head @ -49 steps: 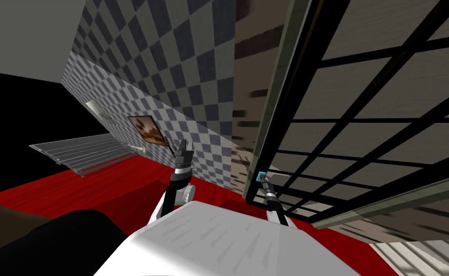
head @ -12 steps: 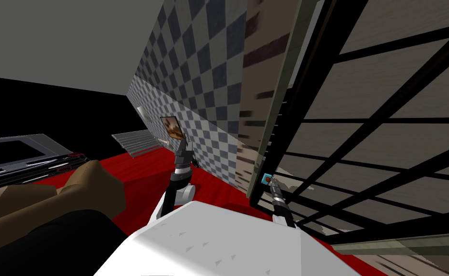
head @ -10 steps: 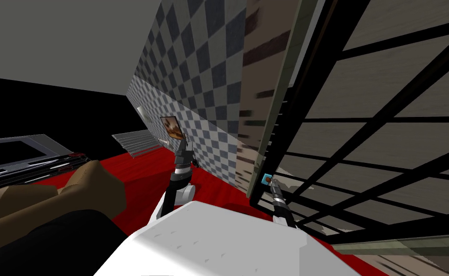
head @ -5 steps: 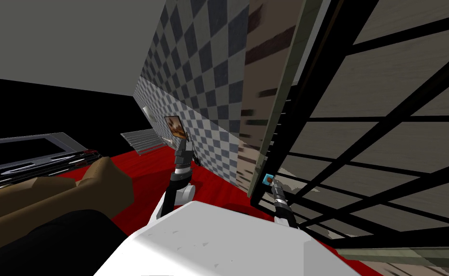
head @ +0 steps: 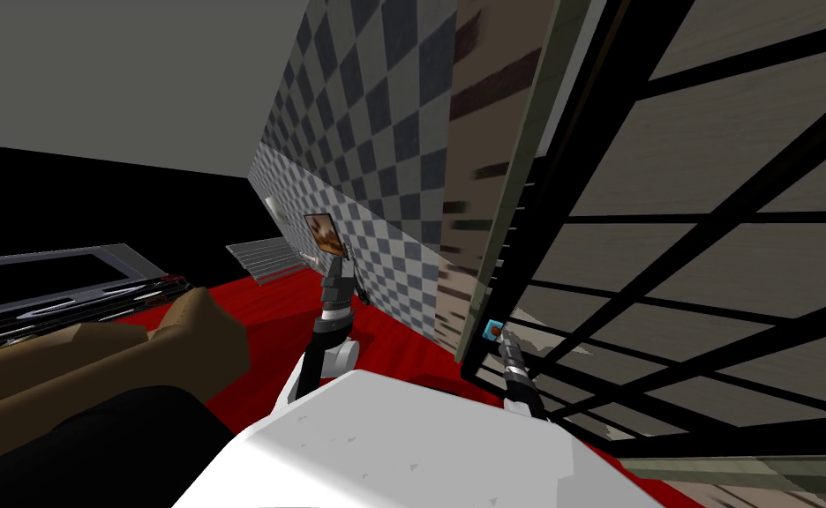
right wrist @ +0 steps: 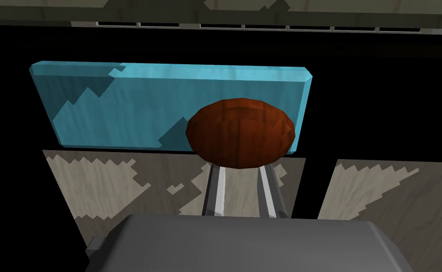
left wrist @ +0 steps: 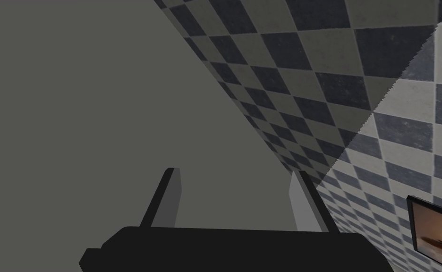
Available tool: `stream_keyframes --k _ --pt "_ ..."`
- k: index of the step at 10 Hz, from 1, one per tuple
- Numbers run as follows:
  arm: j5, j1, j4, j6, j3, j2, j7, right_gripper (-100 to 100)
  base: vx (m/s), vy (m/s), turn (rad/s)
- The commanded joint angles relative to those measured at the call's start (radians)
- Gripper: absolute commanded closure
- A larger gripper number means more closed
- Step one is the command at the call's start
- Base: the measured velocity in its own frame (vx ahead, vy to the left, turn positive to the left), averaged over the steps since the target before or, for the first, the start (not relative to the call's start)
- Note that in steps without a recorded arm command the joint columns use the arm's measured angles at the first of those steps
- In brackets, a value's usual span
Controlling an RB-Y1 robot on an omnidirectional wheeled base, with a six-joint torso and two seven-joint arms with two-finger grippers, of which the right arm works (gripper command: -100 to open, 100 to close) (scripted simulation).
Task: Pull the door open
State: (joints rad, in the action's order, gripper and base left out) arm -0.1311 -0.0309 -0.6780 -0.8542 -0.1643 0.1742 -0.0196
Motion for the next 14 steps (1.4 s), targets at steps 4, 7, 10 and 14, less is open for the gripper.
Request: stream_keyframes --k 4,7,10,14 --pt "-0.025 -0.022 0.021 -0.014 0.036 -0.009 -0.087 100 -0.022 -0.007 0.059" --pt "-0.042 -0.018 0.019 -0.015 0.042 -0.004 -0.128 100 -0.038 -0.013 0.053" --pt "-0.078 -0.011 0.016 -0.016 0.055 0.005 -0.211 100 -0.038 -0.007 0.075" --pt "-0.105 -0.013 0.056 -0.028 0.035 0.023 -0.273 -100 -0.042 -0.024 0.019"
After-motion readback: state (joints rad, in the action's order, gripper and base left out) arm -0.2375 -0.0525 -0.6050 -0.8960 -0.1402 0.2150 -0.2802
